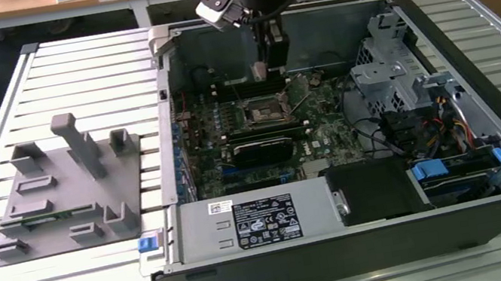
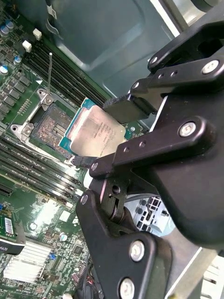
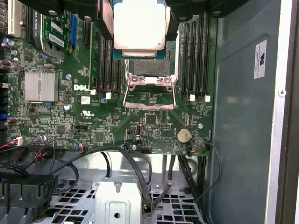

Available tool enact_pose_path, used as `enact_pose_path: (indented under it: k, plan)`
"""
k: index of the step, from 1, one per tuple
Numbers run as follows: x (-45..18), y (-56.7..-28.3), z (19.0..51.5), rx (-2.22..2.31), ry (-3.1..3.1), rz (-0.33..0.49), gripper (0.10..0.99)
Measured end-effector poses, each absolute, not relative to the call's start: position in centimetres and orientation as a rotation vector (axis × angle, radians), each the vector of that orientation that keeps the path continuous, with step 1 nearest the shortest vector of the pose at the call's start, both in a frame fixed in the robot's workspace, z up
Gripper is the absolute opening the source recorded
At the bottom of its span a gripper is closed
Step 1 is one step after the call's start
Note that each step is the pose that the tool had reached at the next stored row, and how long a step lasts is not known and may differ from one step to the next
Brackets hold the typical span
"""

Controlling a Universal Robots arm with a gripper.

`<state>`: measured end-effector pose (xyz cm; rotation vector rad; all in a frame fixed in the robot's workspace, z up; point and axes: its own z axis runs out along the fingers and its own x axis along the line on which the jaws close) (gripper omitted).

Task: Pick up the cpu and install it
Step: 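Place the cpu into insertion slot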

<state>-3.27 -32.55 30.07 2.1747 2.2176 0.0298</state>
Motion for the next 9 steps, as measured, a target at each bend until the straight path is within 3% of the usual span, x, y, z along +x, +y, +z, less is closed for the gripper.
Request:
enact_pose_path:
  k: [9]
  plan:
    - [-3.28,-32.55,29.81,2.175,2.218,0.03,0.533]
